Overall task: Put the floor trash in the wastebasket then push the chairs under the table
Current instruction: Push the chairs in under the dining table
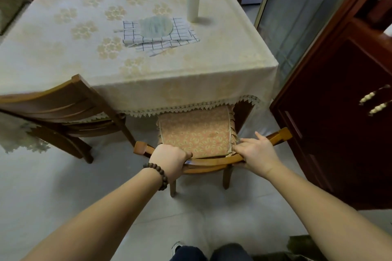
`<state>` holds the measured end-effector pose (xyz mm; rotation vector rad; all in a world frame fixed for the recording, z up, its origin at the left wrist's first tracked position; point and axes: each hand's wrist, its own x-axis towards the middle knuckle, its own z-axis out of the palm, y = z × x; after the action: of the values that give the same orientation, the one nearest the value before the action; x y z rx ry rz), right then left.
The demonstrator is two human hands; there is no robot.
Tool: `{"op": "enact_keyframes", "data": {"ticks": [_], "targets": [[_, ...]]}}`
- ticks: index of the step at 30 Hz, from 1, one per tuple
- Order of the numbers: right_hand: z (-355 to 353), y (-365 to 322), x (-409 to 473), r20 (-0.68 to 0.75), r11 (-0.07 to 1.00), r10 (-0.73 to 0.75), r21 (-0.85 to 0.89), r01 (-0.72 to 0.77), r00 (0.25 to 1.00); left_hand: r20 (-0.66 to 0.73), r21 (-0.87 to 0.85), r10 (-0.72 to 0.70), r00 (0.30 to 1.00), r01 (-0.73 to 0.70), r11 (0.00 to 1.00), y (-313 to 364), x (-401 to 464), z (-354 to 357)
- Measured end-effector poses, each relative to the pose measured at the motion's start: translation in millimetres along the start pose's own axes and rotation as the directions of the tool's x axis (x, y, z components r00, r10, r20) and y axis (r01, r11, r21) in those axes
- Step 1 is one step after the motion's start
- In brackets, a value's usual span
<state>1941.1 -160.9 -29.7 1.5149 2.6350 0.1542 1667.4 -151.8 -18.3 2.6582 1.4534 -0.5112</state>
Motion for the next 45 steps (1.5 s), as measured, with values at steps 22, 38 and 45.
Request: {"op": "enact_keyframes", "data": {"ticks": [22, 38, 45], "targets": [[0, 130, 165, 0.067, 0.985, -0.167, 0.062, 0.163, 0.984, -0.040, -0.065, -0.157, 0.987, 0.154, 0.986, -58, 141, -52], [13, 98, 184, 0.008, 0.997, -0.070, 0.018, 0.070, 0.997, 0.012, -0.042, -0.181, 0.983, 0.182, 0.982, -92, 146, -36], [10, 111, 178, -0.035, 0.999, 0.035, 0.013, -0.035, 0.999, -0.169, -0.190, -0.541, 0.824, 0.511, 0.838, -73, 117, -11]]}}
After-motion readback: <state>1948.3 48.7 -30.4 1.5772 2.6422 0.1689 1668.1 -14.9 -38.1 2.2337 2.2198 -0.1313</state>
